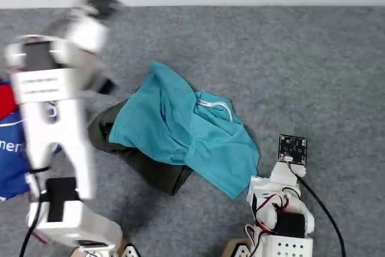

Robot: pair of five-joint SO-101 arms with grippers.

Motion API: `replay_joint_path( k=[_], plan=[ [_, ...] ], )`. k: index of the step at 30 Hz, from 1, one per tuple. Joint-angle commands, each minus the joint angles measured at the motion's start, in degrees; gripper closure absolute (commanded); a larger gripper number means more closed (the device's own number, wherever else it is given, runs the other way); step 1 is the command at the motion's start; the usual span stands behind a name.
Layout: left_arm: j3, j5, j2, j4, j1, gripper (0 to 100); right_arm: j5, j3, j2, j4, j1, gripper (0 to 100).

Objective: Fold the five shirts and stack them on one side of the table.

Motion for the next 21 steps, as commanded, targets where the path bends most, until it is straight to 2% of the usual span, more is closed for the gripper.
replay_joint_path(
  k=[1,4,9,17,19,21],
  plan=[
    [4.97,1.41,-0.88,-0.70,12.48,74,0.53,0.79,-0.40,0.13,-0.40,99.0],
    [7.25,5.71,2.02,-6.33,18.64,74,0.53,0.79,-0.40,0.13,-0.40,99.0],
    [7.25,7.82,9.67,-13.01,25.93,74,0.53,0.79,-0.40,0.13,-0.40,99.0],
    [6.81,7.56,25.93,-17.23,30.86,75,0.53,0.79,-0.40,0.13,-0.40,99.0],
    [5.41,7.56,27.69,-16.97,30.86,80,0.53,0.79,-0.40,0.13,-0.40,99.0],
    [3.91,7.56,28.04,-16.97,30.33,90,0.53,0.79,-0.40,0.13,-0.40,99.0]
  ],
)
